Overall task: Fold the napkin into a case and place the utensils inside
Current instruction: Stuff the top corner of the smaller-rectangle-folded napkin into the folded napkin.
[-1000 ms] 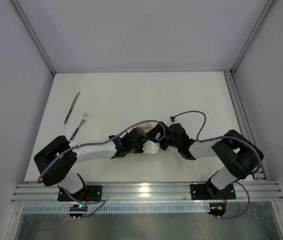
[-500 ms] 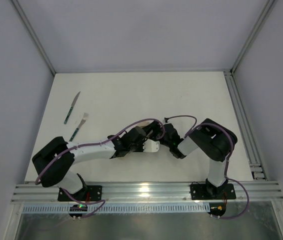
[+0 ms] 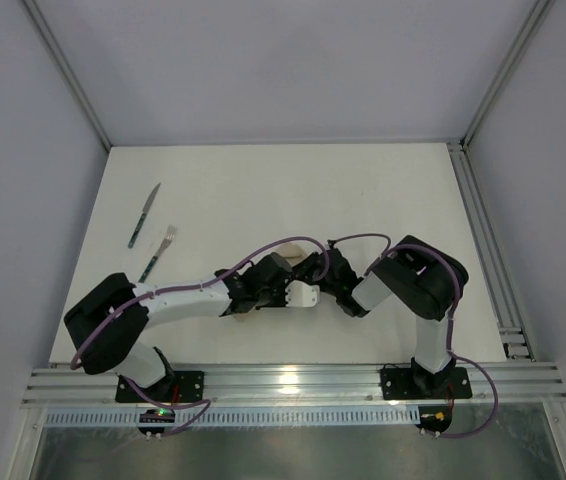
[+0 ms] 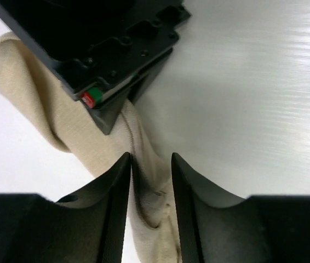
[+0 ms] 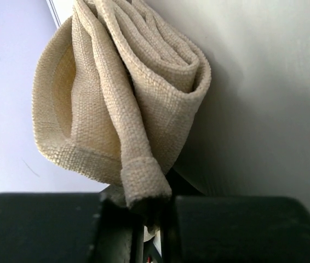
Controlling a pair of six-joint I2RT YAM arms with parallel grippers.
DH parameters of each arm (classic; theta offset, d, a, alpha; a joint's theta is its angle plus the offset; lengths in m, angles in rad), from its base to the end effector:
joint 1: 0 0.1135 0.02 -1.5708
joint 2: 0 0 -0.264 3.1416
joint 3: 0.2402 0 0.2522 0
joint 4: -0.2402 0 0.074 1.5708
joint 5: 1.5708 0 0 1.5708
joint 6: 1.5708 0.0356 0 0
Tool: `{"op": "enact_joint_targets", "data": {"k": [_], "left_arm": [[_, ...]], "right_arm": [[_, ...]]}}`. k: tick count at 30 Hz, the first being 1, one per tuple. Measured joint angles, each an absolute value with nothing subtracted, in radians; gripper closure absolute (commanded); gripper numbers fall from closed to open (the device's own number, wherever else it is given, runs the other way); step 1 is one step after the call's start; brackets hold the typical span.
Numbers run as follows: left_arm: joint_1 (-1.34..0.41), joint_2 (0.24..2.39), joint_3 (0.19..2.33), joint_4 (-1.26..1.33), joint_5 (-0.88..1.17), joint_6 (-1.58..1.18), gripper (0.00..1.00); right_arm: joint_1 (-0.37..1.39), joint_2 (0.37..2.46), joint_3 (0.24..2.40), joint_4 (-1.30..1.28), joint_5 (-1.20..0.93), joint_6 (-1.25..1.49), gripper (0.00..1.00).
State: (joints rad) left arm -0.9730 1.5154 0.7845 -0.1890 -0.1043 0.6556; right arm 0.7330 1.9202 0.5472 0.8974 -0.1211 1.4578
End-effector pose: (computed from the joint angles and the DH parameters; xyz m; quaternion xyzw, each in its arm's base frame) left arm 0.1686 -0.2410 0.1712 0.6767 0.6616 -0.0017 0.3231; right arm 0.2309 0.2137 0.0831 0.2727 0.8080 0.4857 0.1919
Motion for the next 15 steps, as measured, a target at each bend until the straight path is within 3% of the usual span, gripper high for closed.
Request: {"op": "enact_joint_targets", "data": {"k": [6,15], "left_arm": [[-0.973,1.489,0.828,-0.308,-0.004,0.624,0.43],[-0.875,1.269,0.879,-0.435,0.043,0.6,0.35]], "right_arm": [[0.73,1.924,0.546,0.905,-0.119,1.446,0.96],[0.723,1.949,0.538,0.965,-0.125,1.451,0.96]]}}
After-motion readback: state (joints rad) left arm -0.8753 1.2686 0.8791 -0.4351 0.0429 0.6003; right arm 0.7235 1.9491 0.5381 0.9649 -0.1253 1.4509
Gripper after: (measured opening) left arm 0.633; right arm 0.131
